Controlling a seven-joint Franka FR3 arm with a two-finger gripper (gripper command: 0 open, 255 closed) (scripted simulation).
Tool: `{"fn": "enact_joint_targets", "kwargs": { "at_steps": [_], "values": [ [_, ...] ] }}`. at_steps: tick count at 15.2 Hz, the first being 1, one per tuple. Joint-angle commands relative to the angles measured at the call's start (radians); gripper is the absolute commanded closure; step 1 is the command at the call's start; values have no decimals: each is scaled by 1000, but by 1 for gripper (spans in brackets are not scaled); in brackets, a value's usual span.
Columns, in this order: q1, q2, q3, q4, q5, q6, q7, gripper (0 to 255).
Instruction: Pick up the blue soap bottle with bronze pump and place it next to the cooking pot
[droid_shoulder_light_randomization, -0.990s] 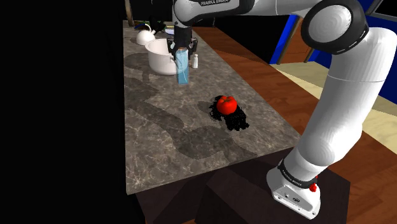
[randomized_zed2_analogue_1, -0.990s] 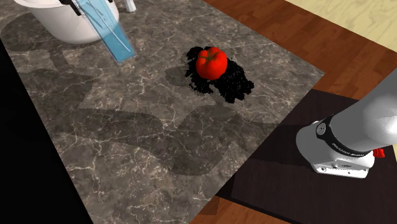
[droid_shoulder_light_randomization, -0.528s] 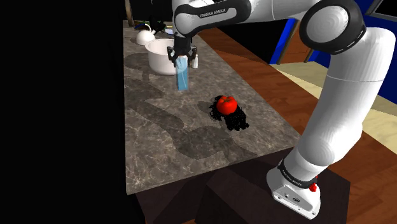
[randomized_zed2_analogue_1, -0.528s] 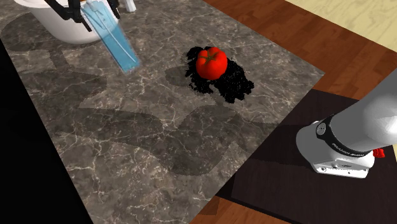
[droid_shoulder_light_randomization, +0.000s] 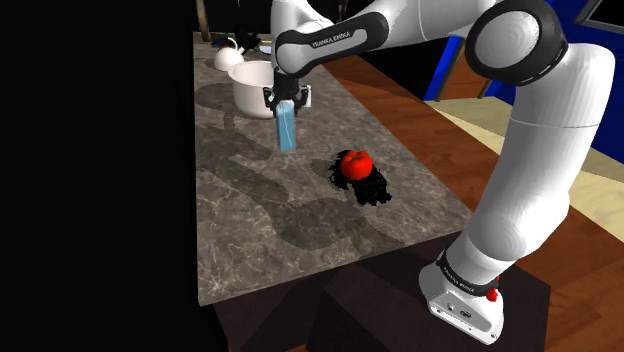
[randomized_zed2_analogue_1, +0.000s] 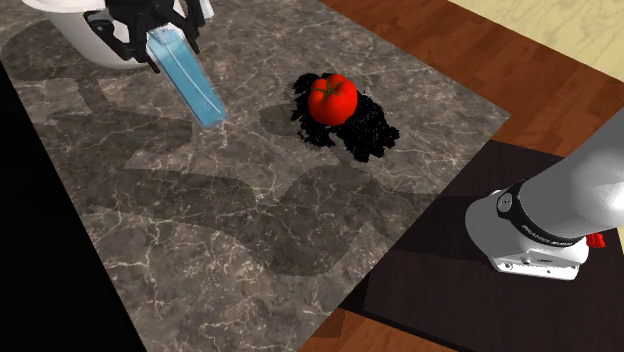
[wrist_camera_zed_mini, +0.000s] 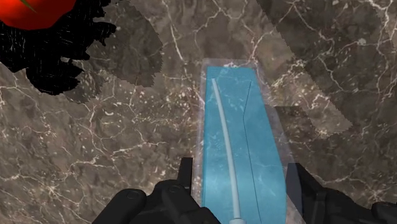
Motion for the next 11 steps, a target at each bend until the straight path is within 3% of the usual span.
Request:
{"fn": "enact_joint_targets", "kwargs": {
  "at_steps": [1,11],
  "values": [
    [1,12,-3,-9,-7,21,5,255],
    [7,64,-17,-69,-41,128,39,255]
  ]
}}
